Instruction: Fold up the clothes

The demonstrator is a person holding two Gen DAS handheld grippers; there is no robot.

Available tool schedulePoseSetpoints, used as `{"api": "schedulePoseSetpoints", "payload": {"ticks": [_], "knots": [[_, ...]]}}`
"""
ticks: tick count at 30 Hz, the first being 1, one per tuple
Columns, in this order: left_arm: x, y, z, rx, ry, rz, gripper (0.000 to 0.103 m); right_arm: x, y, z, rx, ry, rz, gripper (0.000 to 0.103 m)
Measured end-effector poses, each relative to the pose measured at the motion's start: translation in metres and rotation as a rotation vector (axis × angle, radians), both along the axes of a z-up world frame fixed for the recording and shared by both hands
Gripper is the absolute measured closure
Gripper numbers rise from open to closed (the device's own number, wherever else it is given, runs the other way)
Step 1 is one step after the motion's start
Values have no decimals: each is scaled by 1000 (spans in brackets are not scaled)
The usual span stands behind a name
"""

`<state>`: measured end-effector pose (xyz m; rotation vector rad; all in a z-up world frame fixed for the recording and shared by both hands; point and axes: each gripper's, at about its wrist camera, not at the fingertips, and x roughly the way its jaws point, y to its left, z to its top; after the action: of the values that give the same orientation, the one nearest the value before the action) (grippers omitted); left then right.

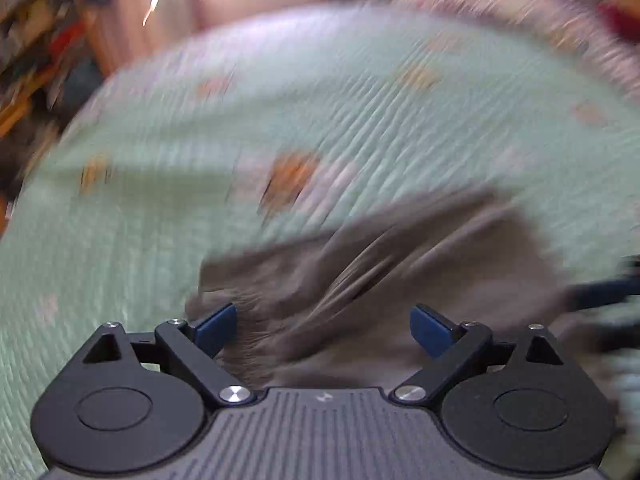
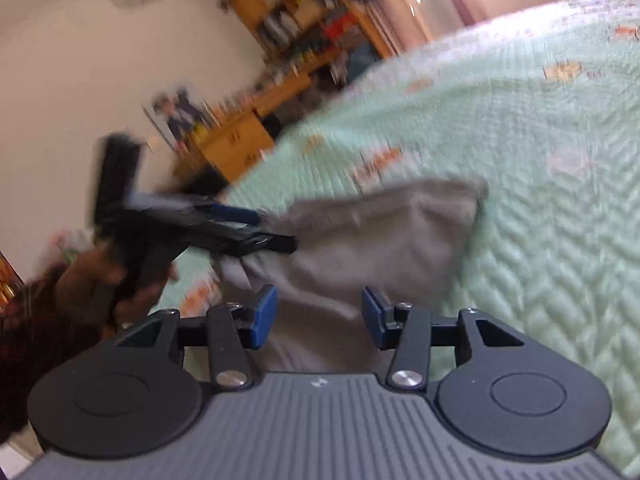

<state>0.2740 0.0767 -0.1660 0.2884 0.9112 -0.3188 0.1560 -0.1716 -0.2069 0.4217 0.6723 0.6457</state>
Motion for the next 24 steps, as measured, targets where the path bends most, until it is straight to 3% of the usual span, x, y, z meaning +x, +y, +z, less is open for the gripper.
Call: {"api": "schedulePoseSetpoints", "payload": {"ticks": [1, 3, 14, 17, 19, 21, 24], "knots": [[9, 8, -12, -5, 25, 47, 3, -1, 3, -5, -22, 26, 0, 54], [13, 19, -13, -62, 30, 86, 4, -6, 6, -9, -37, 33, 5, 54], [-13, 13, 40, -218, -62, 86, 6, -29, -14, -4, -21, -36, -1, 53], [-16, -12, 52, -247, -71, 31, 5, -30, -24, -5, -37, -30, 0, 53], [-19, -44, 56, -173, -75, -29, 7, -27, -29, -3, -55, -31, 1, 53], [-24, -68, 61, -96, -132, -57, 11, -21, -31, 1, -71, -47, -16, 53], [-24, -77, 70, 24, -215, 33, 8, -12, -46, 9, -56, -75, -41, 53]]}}
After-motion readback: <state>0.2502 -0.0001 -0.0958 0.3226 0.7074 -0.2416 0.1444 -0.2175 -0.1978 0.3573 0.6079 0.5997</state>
